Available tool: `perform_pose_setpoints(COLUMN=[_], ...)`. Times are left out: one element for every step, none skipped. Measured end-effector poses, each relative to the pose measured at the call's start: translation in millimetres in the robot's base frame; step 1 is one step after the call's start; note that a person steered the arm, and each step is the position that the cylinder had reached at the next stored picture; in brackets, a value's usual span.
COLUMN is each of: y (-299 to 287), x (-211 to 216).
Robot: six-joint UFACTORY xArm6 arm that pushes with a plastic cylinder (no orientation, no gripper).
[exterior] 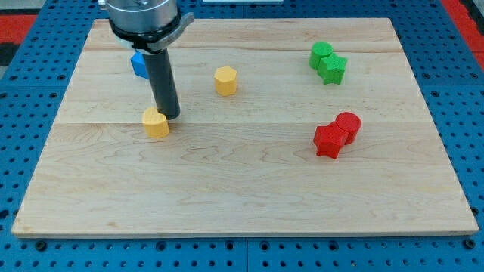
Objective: Move your arm closer to the yellow hexagon
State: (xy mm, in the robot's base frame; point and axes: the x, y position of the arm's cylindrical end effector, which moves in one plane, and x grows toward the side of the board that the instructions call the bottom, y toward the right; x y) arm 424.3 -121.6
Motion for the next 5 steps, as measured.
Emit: perform_pose_setpoints(y=[-26, -41, -32, 34, 107], x=[-1, 13, 10, 6, 5])
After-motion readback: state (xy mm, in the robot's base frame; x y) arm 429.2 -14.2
